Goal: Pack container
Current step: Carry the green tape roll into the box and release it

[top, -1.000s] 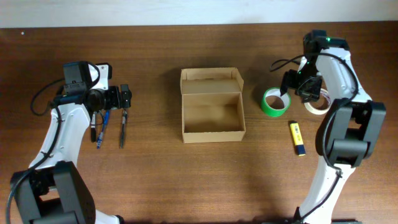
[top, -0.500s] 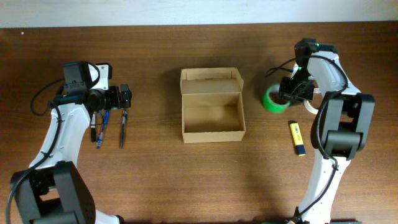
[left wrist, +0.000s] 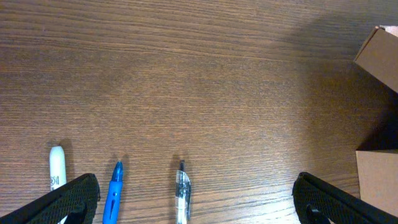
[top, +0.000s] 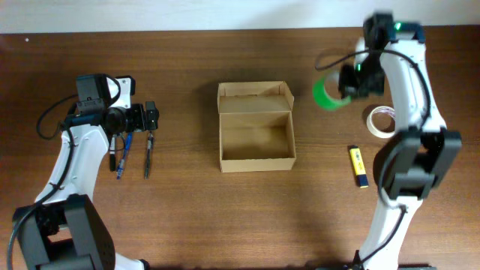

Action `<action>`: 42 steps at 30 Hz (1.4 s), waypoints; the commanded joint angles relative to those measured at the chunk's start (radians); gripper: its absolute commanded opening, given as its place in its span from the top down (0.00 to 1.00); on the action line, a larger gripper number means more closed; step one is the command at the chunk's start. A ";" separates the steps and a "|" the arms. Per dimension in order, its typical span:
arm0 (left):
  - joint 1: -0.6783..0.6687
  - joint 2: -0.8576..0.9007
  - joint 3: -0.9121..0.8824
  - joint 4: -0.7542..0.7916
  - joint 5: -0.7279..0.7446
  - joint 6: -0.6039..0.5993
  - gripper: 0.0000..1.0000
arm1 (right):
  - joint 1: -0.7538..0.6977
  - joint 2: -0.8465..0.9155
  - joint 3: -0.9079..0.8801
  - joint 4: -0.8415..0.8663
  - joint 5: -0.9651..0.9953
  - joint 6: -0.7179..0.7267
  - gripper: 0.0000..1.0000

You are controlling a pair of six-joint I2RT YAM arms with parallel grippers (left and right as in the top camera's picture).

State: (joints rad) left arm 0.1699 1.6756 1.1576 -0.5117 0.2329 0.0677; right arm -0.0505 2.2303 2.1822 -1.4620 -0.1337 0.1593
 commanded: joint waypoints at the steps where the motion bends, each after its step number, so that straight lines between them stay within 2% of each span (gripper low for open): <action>1: 0.001 0.005 0.014 0.002 0.014 0.016 0.01 | 0.147 -0.179 0.190 -0.026 -0.074 -0.161 0.96; 8: 0.001 0.005 0.014 0.002 0.014 0.016 0.01 | 0.392 -0.180 0.191 -0.026 -0.056 -0.445 0.96; 12: 0.001 0.005 0.014 0.002 0.014 0.016 0.01 | 0.480 -0.132 0.175 -0.023 -0.014 -0.520 0.96; 16: 0.001 0.005 0.014 0.002 0.014 0.016 0.01 | 0.550 -0.058 0.160 -0.026 0.075 -0.522 0.96; 21: 0.001 0.005 0.014 0.002 0.014 0.016 0.01 | 0.581 0.028 0.127 -0.011 0.079 -0.518 0.96; 28: 0.001 0.005 0.014 0.002 0.014 0.016 0.01 | 0.584 0.157 0.111 -0.013 0.086 -0.472 0.96; 38: 0.001 0.005 0.014 0.002 0.014 0.016 0.00 | 0.584 0.246 0.110 0.031 0.086 -0.457 0.96; 39: 0.001 0.005 0.014 0.002 0.014 0.016 0.01 | 0.584 0.246 0.110 0.027 0.086 -0.457 0.94; 42: 0.001 0.005 0.014 0.002 0.014 0.016 0.01 | 0.588 0.232 0.111 -0.005 0.086 -0.454 0.79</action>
State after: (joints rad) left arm 0.1699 1.6756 1.1576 -0.5121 0.2333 0.0677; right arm 0.5320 2.4752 2.2921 -1.4441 -0.0513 -0.3115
